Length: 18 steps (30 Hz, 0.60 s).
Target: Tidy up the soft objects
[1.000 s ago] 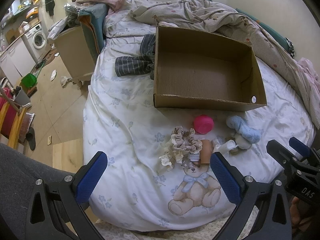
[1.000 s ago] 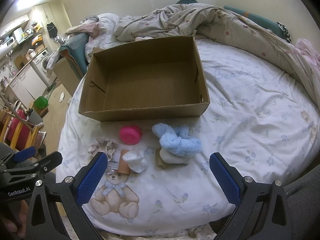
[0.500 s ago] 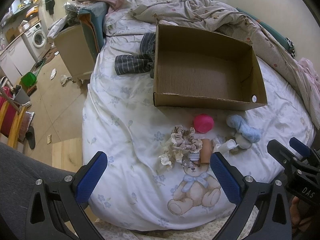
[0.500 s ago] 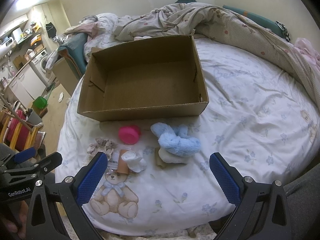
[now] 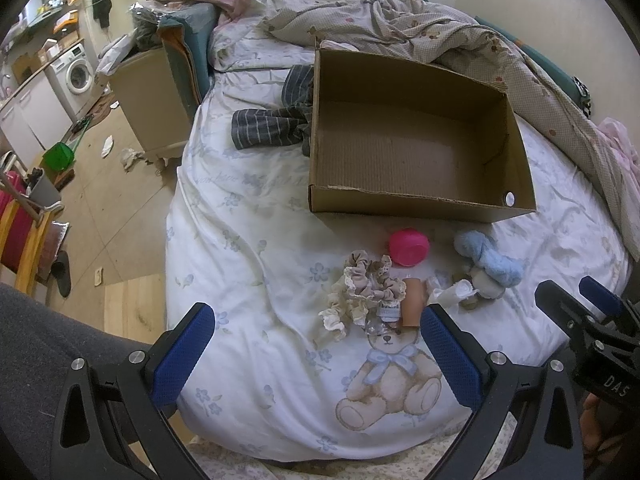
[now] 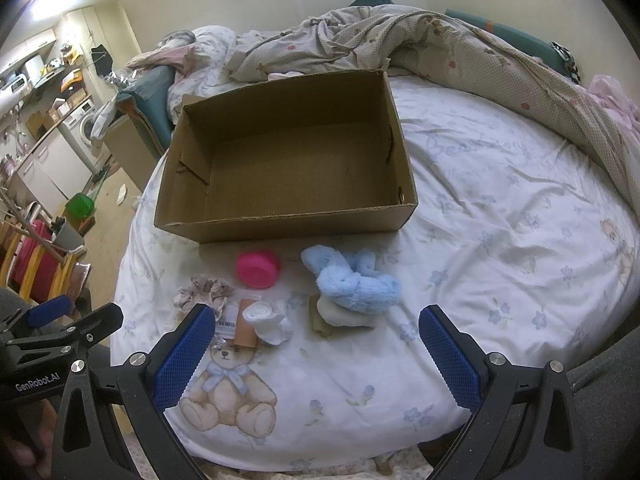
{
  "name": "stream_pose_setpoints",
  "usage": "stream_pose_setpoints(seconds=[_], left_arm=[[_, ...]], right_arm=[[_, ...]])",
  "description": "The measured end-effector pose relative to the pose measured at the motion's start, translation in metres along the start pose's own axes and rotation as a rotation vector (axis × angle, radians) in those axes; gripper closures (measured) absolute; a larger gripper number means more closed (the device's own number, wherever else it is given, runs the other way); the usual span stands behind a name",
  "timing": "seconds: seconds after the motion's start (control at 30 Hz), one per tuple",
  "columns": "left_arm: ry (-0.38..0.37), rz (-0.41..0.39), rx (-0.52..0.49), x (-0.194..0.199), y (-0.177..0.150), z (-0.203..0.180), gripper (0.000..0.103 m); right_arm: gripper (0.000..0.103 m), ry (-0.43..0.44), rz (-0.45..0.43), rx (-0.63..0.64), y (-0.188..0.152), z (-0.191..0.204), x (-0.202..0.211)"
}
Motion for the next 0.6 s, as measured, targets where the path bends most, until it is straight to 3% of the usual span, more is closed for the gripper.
stream_pose_setpoints(seconds=[0.6], left_arm=[[-0.005, 0.006, 0.005, 0.0006, 0.0005, 0.0000, 0.000]], right_arm=[[0.000, 0.010, 0.016, -0.031, -0.0013, -0.0018, -0.0036]])
Point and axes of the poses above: each gripper's, at about its wrist camera, not at the fingertips, and x roughly against the way its jaws point, z to its left, y to its top, the point moved 5 cm from there along -x, roughly the way its jaws point, and after that the axes turned 6 degrees about -z, right-handed, at the moved point
